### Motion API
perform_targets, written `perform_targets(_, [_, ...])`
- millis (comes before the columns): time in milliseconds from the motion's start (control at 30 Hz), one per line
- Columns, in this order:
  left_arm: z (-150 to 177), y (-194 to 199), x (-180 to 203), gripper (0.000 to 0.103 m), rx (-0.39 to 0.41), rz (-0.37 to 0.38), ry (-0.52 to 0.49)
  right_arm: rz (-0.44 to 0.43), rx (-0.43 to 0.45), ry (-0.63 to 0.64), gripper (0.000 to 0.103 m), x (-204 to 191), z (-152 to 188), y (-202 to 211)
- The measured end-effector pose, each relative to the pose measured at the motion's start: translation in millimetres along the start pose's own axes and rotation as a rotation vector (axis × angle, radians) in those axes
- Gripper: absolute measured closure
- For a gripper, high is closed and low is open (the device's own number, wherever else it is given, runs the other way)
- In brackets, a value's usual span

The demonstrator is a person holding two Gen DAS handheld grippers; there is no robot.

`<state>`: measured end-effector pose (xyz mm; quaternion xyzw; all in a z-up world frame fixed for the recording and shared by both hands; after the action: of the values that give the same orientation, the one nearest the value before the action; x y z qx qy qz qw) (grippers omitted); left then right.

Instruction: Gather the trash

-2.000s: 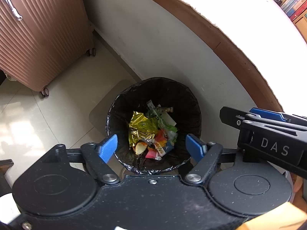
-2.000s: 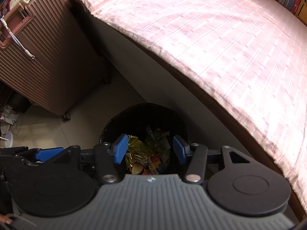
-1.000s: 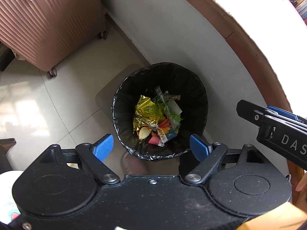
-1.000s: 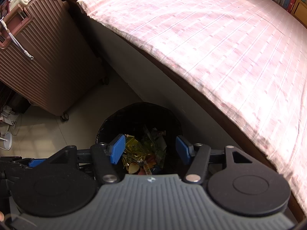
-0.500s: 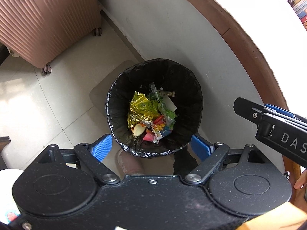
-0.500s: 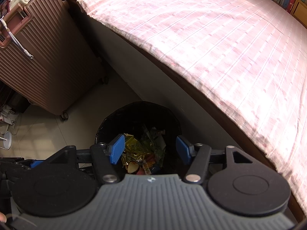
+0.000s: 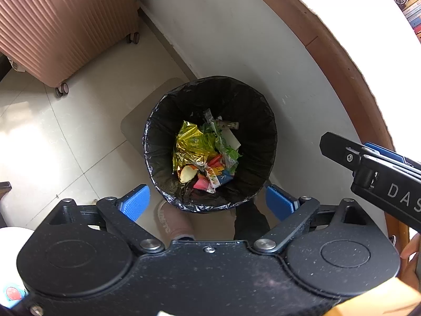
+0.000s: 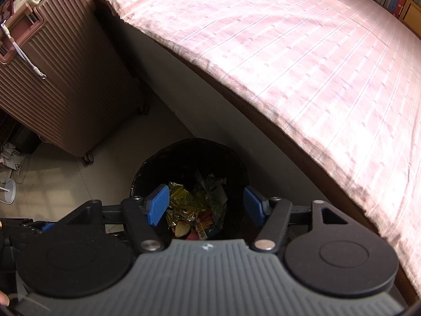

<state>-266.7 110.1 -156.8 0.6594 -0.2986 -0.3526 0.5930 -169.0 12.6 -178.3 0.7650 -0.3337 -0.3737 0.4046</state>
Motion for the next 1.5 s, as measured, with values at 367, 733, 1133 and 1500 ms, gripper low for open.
perform_targets(367, [-0.6,-2.6,-2.5,0.008,-0.012,0.000,0.020,0.000,0.010,-0.011,0.023,0.1,0.6,3.6])
perform_targets(733, [0.2,-4.3,-4.4,0.008,-0.017,-0.003,0.027,0.001,0.008,-0.010,0.022,-0.8,-0.2,2.5])
perform_targets(1133, [-0.6,-5.2,-5.0,0.008,-0.019,-0.001,0.028,0.001,0.006,-0.010,0.022,-0.1,0.2,0.3])
perform_targets(1500, [0.8,-5.1,-5.1,0.007,-0.004,-0.001,0.051,0.001,0.002,-0.012,0.022,2.7,1.3,-3.3])
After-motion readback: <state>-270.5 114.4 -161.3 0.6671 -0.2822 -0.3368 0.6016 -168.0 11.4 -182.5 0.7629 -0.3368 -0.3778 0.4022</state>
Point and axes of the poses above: each gripper's, at about its wrist camera, not at the fingertips, and y roughly against the way its jaws point, x to its right, z to its underside, the point moved 3 cm from there along -y, roughly the way its jaws point, and after that the axes turned 13 degrees about -z, right-handed, at the moved point
